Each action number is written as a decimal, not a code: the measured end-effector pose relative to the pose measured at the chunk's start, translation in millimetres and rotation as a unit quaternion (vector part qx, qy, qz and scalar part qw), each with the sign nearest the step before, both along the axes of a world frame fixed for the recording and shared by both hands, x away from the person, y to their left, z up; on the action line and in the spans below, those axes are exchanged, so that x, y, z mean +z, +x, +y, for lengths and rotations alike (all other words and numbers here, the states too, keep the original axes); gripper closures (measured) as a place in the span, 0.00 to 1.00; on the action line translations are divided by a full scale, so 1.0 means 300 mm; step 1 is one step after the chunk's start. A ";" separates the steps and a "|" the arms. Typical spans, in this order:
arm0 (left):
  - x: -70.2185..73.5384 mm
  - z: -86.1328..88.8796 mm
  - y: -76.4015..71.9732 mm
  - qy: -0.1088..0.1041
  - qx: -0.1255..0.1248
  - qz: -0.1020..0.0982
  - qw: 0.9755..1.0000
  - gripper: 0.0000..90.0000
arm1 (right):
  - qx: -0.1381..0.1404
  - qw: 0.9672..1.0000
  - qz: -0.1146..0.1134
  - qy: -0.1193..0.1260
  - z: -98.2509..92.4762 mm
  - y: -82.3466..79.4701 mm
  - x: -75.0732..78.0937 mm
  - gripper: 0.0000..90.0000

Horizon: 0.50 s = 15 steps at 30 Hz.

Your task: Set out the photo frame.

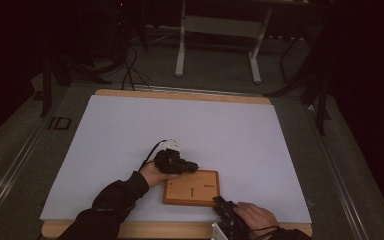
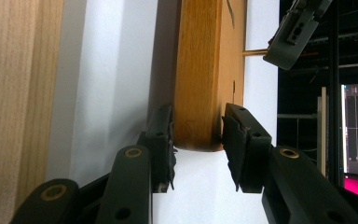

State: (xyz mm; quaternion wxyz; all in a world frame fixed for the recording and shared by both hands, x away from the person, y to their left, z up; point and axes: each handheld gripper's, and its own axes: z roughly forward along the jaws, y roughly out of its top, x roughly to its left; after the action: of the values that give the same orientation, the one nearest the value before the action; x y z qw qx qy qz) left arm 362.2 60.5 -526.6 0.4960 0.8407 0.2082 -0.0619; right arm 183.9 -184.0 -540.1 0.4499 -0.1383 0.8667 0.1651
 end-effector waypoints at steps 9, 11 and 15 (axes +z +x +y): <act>0.026 0.009 0.000 -0.018 -0.004 -0.011 1.000 0.74 | 0.003 1.000 0.002 -0.012 -0.004 0.008 0.006 0.72; 0.046 0.022 0.000 -0.027 -0.001 -0.017 1.000 0.64 | 0.005 1.000 -0.001 -0.012 -0.007 0.010 0.014 0.73; 0.074 0.050 -0.011 -0.040 0.013 -0.031 0.999 0.50 | 0.005 1.000 0.002 -0.003 -0.014 0.022 0.041 0.75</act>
State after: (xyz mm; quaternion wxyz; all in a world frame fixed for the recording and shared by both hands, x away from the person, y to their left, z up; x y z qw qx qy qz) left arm 358.9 75.3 -504.3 0.5365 0.8187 0.2012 -0.0380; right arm 190.5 -188.3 -527.7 0.4468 -0.1440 0.8674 0.1651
